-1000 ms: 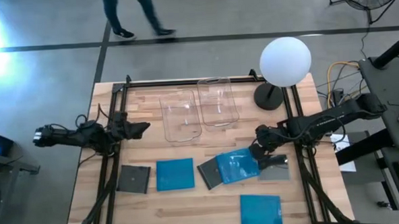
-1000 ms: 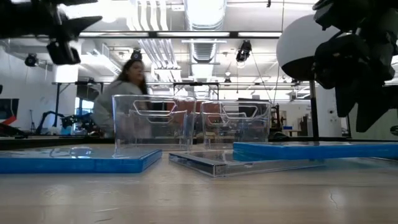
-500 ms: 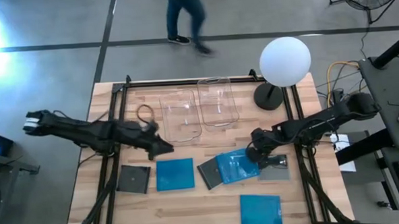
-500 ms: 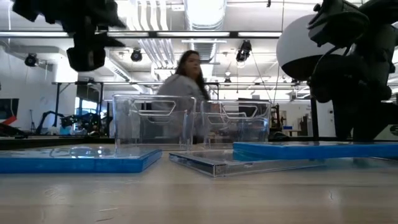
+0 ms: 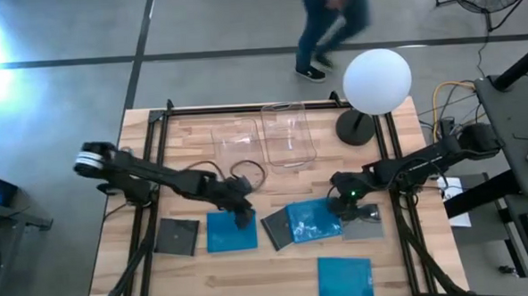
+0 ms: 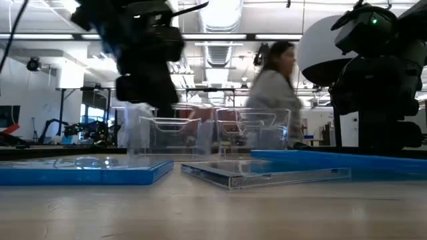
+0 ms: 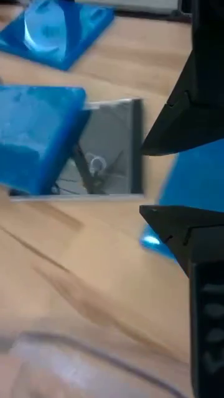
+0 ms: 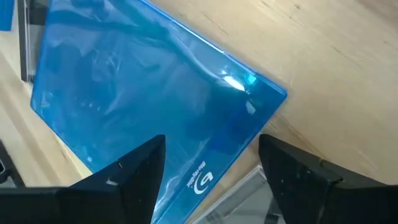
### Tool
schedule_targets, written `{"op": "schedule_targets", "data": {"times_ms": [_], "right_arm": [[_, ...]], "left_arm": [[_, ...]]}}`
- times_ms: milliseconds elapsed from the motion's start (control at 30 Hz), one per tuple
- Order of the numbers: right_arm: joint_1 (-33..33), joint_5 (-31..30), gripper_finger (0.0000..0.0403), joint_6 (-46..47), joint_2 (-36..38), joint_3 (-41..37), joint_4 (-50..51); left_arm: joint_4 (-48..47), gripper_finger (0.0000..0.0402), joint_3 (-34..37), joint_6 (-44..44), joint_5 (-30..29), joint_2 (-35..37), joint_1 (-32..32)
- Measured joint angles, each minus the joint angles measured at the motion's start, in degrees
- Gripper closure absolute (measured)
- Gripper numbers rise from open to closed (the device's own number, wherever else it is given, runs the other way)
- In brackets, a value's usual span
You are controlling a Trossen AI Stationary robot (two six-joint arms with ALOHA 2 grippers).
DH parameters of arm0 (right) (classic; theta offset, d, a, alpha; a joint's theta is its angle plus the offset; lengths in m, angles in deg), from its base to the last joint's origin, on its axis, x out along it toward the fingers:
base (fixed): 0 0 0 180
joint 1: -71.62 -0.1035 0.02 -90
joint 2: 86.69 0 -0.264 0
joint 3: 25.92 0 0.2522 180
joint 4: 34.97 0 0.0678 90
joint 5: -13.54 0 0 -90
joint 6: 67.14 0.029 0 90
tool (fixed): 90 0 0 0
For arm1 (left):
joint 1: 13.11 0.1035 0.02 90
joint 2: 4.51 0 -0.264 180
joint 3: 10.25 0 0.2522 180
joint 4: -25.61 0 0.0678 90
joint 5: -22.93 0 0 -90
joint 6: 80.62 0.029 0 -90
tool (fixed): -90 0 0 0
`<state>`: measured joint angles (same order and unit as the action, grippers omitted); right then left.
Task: Pick & place jewel cases by type
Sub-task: Put the right blue CD case into the right transparent bin
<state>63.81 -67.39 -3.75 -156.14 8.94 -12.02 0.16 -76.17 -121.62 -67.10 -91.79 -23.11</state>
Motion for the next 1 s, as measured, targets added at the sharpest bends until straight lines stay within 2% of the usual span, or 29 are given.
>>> {"op": "schedule_targets", "data": {"times_ms": [233, 300, 500, 633, 767, 867, 1000], "right_arm": [[0.00, 0.04, 0.0152, 1.34, 0.37, -4.15, -7.15], [0.00, 0.04, 0.0152, 1.39, 0.36, -4.74, -8.35], [-0.08, -0.61, 0.0155, 1.03, 0.73, -5.11, -10.06], [-0.15, -2.22, 0.0159, -0.16, 0.61, -4.45, -10.04], [-0.07, -5.16, 0.0157, -0.41, 0.57, -4.31, -10.49], [-0.07, -6.00, 0.0157, -0.41, 0.59, -4.61, -10.93], [-0.07, -6.04, 0.0160, -0.44, 0.62, -4.80, -11.04]], "left_arm": [[-2.22, 0.0280, -12.27, 4.75, 0.32, -12.12, -0.07], [-9.02, 0.0280, -16.44, 5.05, 0.10, -13.92, -0.02], [-32.90, 0.0280, -27.18, 4.17, -8.85, -14.46, -0.96], [-41.93, 0.0280, -26.81, -3.61, -18.15, -12.48, -0.98], [-50.75, 0.0280, -25.40, -17.04, -29.45, -9.39, -0.84], [-50.32, 0.0280, -24.24, -22.57, -30.69, -7.27, -0.72], [-44.83, 0.0280, -24.27, -23.88, -30.56, -5.57, -2.40]]}}
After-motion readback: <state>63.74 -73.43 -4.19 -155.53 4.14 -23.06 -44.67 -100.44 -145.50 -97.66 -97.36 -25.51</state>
